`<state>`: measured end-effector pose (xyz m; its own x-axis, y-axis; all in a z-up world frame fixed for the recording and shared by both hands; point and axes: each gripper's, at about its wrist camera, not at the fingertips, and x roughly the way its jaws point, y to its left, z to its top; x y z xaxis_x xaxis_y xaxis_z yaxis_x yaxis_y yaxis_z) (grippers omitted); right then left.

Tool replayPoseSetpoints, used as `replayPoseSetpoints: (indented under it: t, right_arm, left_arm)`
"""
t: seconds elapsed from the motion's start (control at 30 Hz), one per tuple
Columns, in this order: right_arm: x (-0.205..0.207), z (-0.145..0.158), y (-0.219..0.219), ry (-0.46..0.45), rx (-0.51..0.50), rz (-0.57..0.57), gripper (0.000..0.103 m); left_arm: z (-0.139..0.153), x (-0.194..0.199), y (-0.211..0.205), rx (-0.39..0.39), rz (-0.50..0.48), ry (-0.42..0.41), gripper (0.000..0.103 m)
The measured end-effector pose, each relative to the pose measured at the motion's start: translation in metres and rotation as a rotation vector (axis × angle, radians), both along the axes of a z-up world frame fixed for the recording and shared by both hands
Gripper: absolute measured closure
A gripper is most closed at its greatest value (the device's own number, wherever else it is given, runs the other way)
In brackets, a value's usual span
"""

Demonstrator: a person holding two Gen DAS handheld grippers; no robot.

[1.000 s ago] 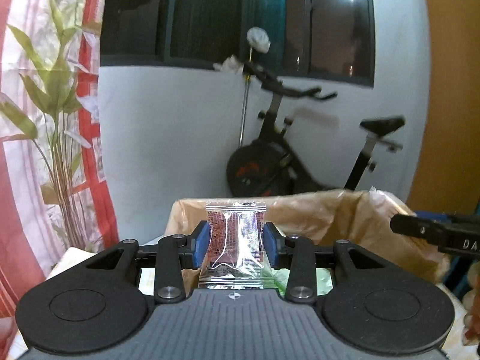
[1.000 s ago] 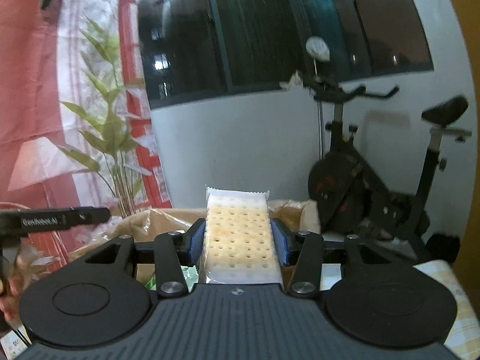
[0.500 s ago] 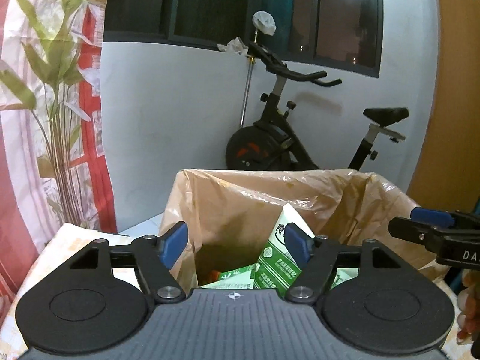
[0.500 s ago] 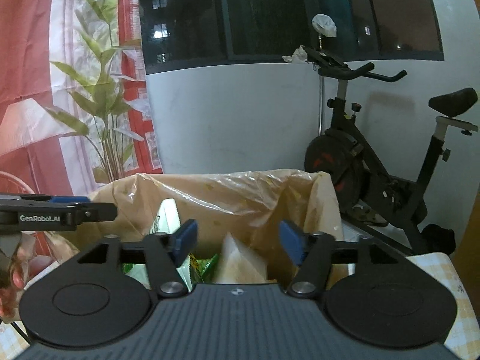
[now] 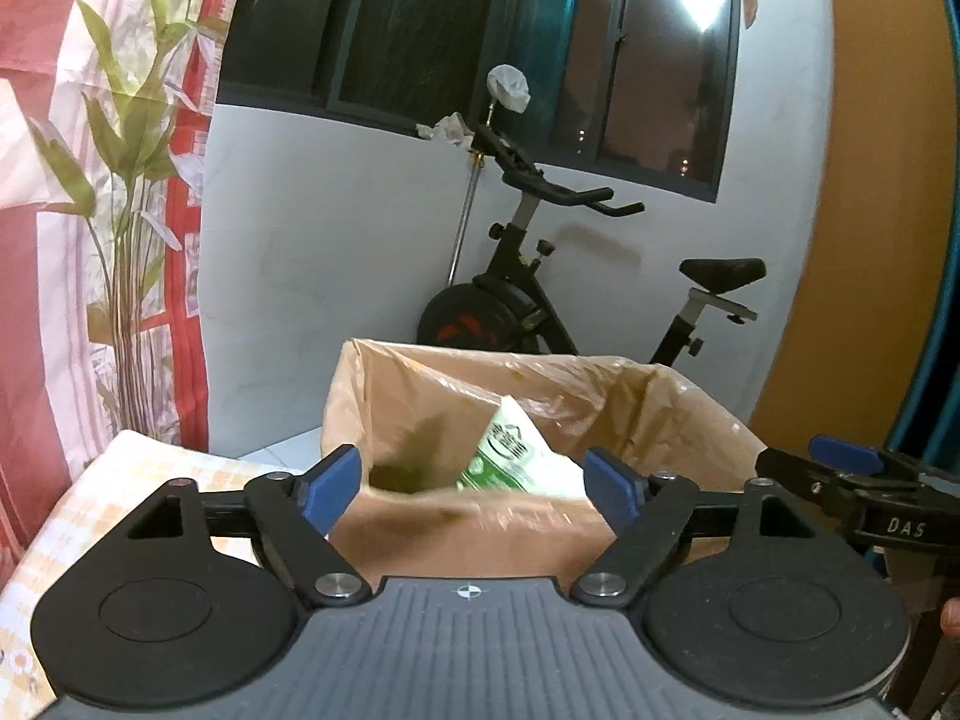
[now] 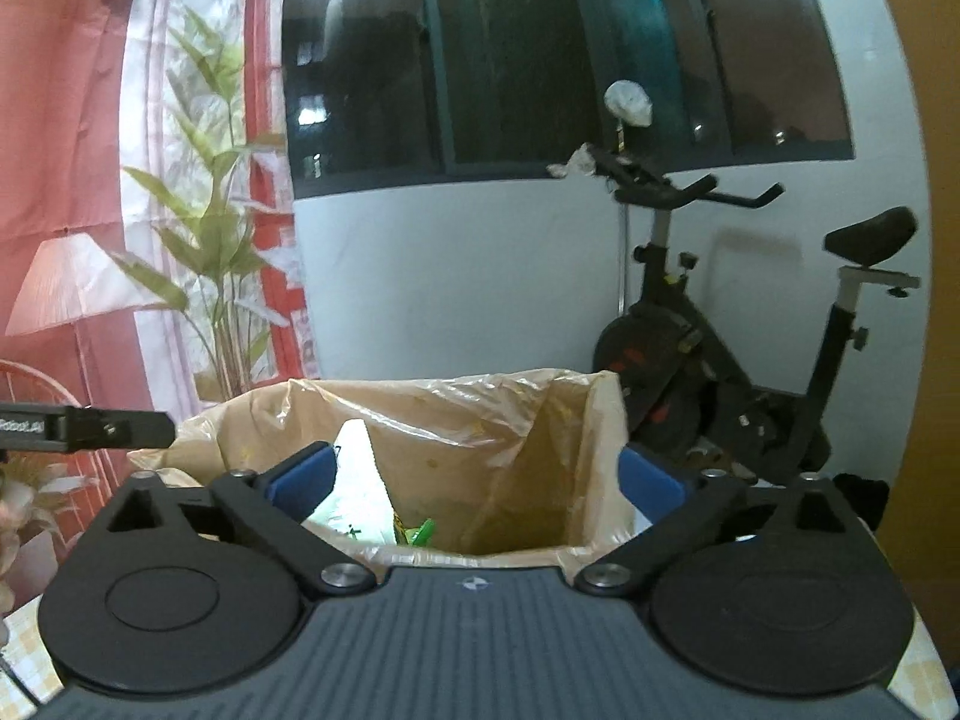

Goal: Organize snacks
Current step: 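Return the left tool to the pile and grasp the yellow corn snack bag, then grasp the blue-white bread packet with the right tool while the left tool holds the yellow bag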

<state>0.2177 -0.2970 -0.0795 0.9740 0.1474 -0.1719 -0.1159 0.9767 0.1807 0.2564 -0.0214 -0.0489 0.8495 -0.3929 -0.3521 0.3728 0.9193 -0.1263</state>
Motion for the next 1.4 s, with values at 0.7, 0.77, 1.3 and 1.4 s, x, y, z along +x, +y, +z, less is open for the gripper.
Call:
replayPoseSetpoints:
  t: [0.7,0.77,1.3,1.4]
  right_arm:
    - [-0.063,-0.103,-0.016,0.207,0.001,-0.046,0.000]
    - [-0.068,-0.112,-0.021,0.237,0.001,-0.054,0.000]
    - [-0.073,-0.140,-0.026,0.332,-0.004,-0.083,0.000]
    - [-0.071,-0.146,-0.026,0.357,-0.025,-0.100,0.000]
  left_arm:
    - [-0.123,-0.005,-0.059,0.122,-0.136,0.296,0.014]
    - [-0.132,-0.004,-0.068,0.159,-0.153,0.305,0.014]
    - [-0.170,-0.013,-0.082,0.233,-0.250,0.340,0.026]
    - [-0.163,-0.022,-0.071,0.190,-0.222,0.319,0.028]
